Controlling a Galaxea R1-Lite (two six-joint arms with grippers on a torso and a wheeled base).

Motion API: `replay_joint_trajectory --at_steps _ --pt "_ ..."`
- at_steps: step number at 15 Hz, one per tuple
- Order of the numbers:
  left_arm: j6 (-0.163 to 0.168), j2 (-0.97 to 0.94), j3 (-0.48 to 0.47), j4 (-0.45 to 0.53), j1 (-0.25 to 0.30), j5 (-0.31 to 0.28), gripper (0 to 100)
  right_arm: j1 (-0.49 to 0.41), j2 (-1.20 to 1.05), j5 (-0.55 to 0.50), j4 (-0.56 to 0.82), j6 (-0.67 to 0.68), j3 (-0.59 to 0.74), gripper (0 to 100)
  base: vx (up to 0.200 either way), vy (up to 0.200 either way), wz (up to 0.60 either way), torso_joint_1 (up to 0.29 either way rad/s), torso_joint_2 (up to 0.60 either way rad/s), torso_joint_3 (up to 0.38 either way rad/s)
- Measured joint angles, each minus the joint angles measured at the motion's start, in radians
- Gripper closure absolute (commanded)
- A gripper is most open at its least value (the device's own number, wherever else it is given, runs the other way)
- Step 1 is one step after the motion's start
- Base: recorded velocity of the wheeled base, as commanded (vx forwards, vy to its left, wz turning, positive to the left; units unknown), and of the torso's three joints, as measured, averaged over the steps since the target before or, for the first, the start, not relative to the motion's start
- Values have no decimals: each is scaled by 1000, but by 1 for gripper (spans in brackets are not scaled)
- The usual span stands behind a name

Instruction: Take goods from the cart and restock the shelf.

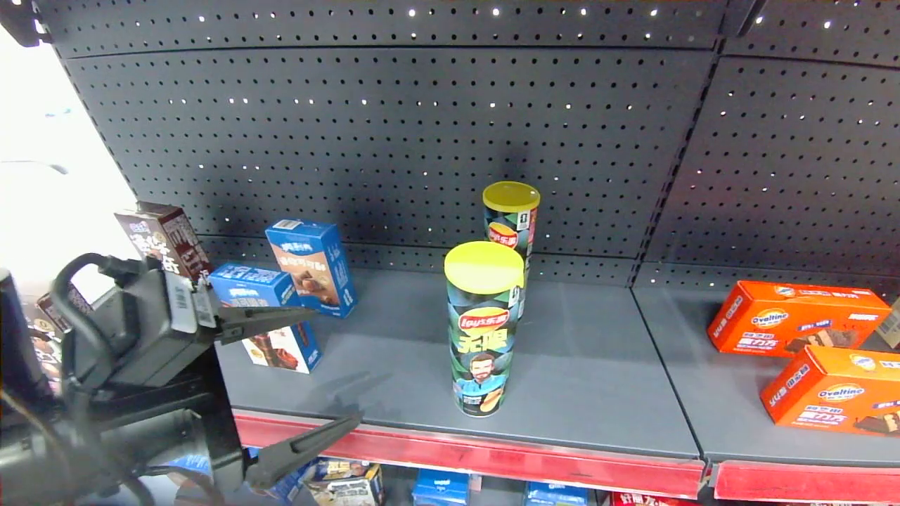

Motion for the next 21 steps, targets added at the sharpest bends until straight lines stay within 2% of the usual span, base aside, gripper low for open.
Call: replay_joint_trajectory --at_steps 3,6,10,12,16,21 --pt "-8 125 -10 -125 -6 2 0 0 0 0 0 0 0 0 0 0 0 0 0 0" --pt "-20 200 -18 -158 -31 28 0 0 0 0 0 0 0 0 0 0 0 0 0 0" --pt "-55 316 -26 -290 -41 63 0 0 0 0 0 0 0 0 0 0 0 0 0 0" --pt "-63 366 -39 -295 -41 89 0 0 0 0 0 0 0 0 0 0 0 0 0 0" --pt "-112 444 -96 -297 -41 173 0 0 0 0 0 0 0 0 0 0 0 0 0 0" --pt "-115 507 -143 -313 -45 175 0 0 0 0 0 0 0 0 0 0 0 0 0 0"
